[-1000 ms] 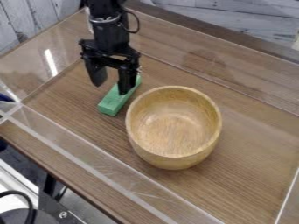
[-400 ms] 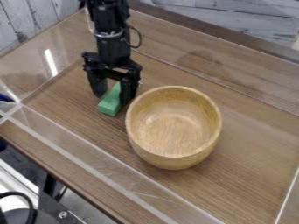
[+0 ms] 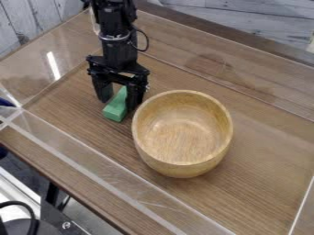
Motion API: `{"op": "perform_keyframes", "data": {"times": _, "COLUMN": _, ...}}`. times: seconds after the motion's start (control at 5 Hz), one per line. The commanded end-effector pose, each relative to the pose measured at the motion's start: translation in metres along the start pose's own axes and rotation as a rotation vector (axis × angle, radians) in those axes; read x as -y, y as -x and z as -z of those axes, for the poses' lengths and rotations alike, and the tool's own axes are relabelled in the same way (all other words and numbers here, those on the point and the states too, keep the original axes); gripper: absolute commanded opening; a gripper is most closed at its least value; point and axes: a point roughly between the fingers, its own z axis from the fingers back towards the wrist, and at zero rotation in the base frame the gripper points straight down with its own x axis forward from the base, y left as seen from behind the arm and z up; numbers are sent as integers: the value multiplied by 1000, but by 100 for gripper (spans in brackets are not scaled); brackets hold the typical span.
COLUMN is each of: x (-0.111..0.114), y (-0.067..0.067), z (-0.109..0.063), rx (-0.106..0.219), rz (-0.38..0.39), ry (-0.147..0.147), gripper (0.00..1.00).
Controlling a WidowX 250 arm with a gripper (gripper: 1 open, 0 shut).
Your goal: Put the green block in the brown bowl
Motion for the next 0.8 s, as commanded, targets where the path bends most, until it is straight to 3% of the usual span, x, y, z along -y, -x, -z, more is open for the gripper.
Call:
{"op": "perform_keyframes", "data": {"times": 0.0, "x": -2, "y": -12, "z": -16, "rx": 62, "rz": 4, "ry": -19, "gripper": 100}}
{"op": "perform_keyframes", "data": {"times": 0.2, "x": -2, "y": -13, "z": -15, "rx": 64, "rz": 2, "ry": -18, "gripper": 0}}
{"op": "perform_keyframes", "data": {"times": 0.4, "x": -1, "y": -13, "z": -24, "rx": 73, "rz": 4, "ry": -15, "gripper": 0}}
{"op": "perform_keyframes", "data": {"times": 0.6, "x": 0, "y": -11, "z": -29, "rx": 74, "rz": 6, "ry": -17, "gripper": 100}}
